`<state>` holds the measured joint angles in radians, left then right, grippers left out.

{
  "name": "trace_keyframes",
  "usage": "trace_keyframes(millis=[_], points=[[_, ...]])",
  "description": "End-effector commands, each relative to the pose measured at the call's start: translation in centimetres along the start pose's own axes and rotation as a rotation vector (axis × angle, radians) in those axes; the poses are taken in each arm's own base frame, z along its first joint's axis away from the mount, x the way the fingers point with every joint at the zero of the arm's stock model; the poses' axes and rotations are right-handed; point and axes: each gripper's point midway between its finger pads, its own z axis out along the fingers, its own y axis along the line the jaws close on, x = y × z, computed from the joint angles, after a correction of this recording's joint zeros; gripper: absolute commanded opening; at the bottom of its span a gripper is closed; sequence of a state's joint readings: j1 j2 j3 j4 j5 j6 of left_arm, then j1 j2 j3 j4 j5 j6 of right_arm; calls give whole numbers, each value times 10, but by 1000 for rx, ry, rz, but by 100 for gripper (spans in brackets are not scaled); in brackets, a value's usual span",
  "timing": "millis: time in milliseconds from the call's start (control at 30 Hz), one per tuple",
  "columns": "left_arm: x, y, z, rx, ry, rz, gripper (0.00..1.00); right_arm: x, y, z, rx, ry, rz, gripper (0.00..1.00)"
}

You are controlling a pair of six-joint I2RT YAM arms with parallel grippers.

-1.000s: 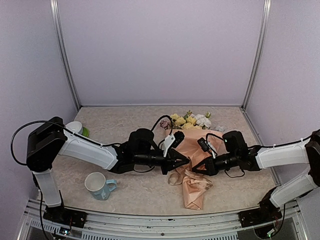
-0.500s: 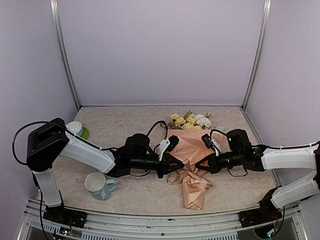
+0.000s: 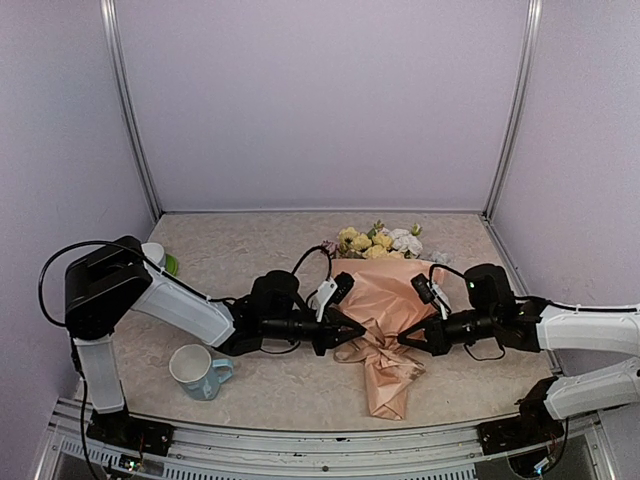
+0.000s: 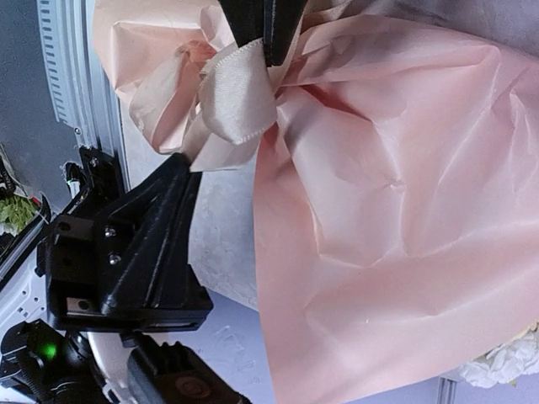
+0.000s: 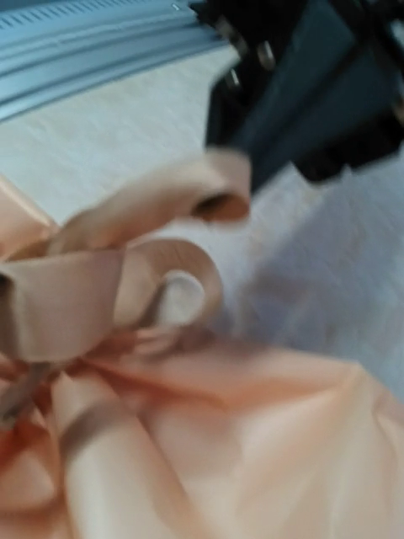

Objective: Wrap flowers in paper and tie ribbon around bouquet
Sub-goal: Cross the half-tied ribbon over the folded bouquet.

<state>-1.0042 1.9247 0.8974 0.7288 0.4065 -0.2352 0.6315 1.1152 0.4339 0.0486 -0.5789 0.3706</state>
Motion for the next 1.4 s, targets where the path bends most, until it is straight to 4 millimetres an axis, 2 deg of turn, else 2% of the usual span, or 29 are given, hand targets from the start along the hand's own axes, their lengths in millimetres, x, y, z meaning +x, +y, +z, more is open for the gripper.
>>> trace_keyframes(millis=[0, 167, 300, 367, 667, 1000, 1133, 1267, 1367], points=[[13, 11, 8, -18, 25, -20, 0, 16, 12, -2, -91, 46, -9, 0], [22, 28, 13, -71, 57, -31, 0, 18, 20, -4, -131, 61, -30, 0], [26, 52, 10, -133, 70, -96, 0, 15, 8, -1, -66, 59, -28, 0], [29, 57, 9, -145, 80, -123, 0, 14, 3, 2, -42, 62, -18, 0], [37, 61, 10, -145, 87, -173, 0, 13, -10, 9, 9, 74, 7, 0], [39, 80, 5, -225, 87, -201, 0, 2, 3, 0, -23, 29, -25, 0], [38, 82, 4, -241, 85, -214, 7, 6, 0, 2, -17, 42, -15, 0], [33, 80, -4, -251, 58, -204, 29, 4, 4, 4, -44, 40, -17, 0], [6, 70, -25, -266, -55, -162, 45, 3, 4, 6, -52, 42, -17, 0]])
